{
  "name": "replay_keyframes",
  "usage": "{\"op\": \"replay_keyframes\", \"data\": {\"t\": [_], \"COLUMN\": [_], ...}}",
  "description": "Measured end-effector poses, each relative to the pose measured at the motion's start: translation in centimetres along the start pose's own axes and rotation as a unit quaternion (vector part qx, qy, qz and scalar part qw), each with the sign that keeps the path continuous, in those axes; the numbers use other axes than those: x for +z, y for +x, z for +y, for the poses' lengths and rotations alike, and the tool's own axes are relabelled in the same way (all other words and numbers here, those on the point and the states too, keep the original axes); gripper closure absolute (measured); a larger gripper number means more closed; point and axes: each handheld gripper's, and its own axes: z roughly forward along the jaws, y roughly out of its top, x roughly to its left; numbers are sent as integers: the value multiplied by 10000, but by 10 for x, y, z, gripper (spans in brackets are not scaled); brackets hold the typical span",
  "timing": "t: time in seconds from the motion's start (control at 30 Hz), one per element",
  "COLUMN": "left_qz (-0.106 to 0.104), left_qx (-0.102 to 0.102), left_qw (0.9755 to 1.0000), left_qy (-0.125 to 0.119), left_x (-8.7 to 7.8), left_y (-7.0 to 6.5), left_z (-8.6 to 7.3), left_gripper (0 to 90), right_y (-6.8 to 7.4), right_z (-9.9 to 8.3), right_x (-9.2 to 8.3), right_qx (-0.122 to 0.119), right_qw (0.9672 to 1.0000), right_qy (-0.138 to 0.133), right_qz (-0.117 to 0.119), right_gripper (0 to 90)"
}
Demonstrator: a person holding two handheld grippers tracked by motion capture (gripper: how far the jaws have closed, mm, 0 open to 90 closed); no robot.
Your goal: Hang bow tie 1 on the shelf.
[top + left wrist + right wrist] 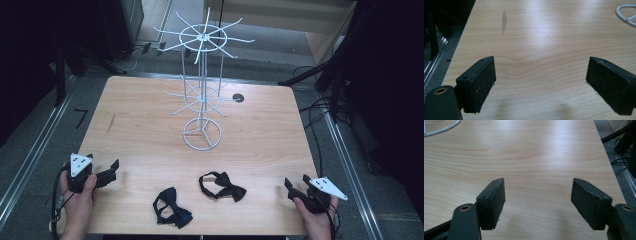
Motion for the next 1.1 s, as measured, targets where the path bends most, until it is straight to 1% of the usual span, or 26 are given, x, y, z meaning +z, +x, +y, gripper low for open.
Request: {"op": "replay_keyframes", "data": {"t": [0.07, 0.1, 0.13, 0.17, 0.2, 0.3, 0.4, 0.43, 0.47, 0.53, 0.57, 0.6, 0.63, 0.67, 0.7, 0.73, 0.77, 0.8, 0.83, 0.87, 0.9, 0.93, 1.0, 1.03, 1.07, 1.1], "left_qz": [3, 12, 12, 6, -1, 4, 11, 21, 59, 52, 52, 48, 67, 65, 47, 76, 76, 80, 87, 87, 88, 98, 85, 89, 89, 92], "left_qx": [14, 17, 17, 16, 18, 22, 79, 93, 118, 145, 145, 155, 165, 173, 209, 249, 249, 280, 317, 317, 325, 327, 324, 342, 342, 345], "left_qw": [10000, 10000, 10000, 10000, 10000, 10000, 10000, 10000, 9999, 9999, 9999, 9999, 9998, 9998, 9998, 9996, 9996, 9996, 9994, 9994, 9994, 9994, 9994, 9993, 9993, 9993], "left_qy": [19, 39, 39, 46, 46, 44, 23, 22, 26, 36, 36, 45, 41, 38, 57, 59, 59, 60, 66, 66, 65, 66, 72, 74, 74, 76], "left_x": [0, 0, 0, 0, 0, 1, 0, 0, 0, -1, -1, -1, -1, -1, -2, -2, -2, -2, -3, -3, -3, -3, -3, -3, -3, -3], "left_y": [0, 0, 0, 0, 0, 0, -1, -1, -2, -3, -3, -3, -4, -4, -4, -6, -6, -6, -8, -8, -8, -9, -9, -9, -9, -9], "left_z": [0, 0, 0, 0, 0, 0, 0, 0, 0, -1, -1, -1, -1, -1, -1, -2, -2, -2, -2, -2, -2, -2, -2, -2, -2, -2], "left_gripper": [96, 104, 114, 119, 119, 119, 120, 124, 125, 126, 127, 127, 127, 127, 127, 127, 128, 128, 127, 127, 127, 127, 127, 127, 127, 127], "right_y": [1, 7, 7, 9, 14, 20, 33, 43, 47, 57, 57, 62, 73, 73, 77, 85, 90, 90, 99, 99, 102, 110, 112, 119, 119, 124], "right_z": [1, 3, 3, 5, 8, 11, 15, 17, 18, 21, 21, 22, 24, 24, 25, 25, 25, 25, 25, 25, 26, 26, 26, 26, 26, 26], "right_x": [-1, -2, -2, -3, -4, -5, -5, -5, -5, -4, -4, -4, -4, -4, -4, -4, -4, -4, -4, -4, -4, -4, -4, -3, -3, -3], "right_qx": [-31, -25, -25, -59, -15, -20, -126, -186, -209, -258, -258, -292, -342, -342, -362, -470, -491, -491, -566, -566, -587, -658, -689, -743, -743, -739], "right_qw": [10000, 10000, 10000, 9999, 9999, 9998, 9993, 9989, 9987, 9980, 9980, 9975, 9968, 9968, 9965, 9952, 9948, 9948, 9933, 9933, 9929, 9917, 9912, 9896, 9896, 9880], "right_qy": [-8, -15, -15, -41, -67, -86, -56, -65, -70, -71, -71, -64, -24, -24, -22, -30, -15, -15, -16, -16, -18, -3, -5, -3, -3, 26], "right_qz": [4, 60, 60, 84, 146, 192, 347, 428, 468, 571, 571, 634, 717, 717, 748, 857, 895, 895, 1004, 1004, 1034, 1103, 1133, 1233, 1233, 1355], "right_gripper": [289, 300, 300, 304, 320, 331, 340, 343, 347, 359, 359, 363, 371, 371, 376, 385, 386, 386, 389, 389, 391, 394, 398, 433, 433, 452]}}
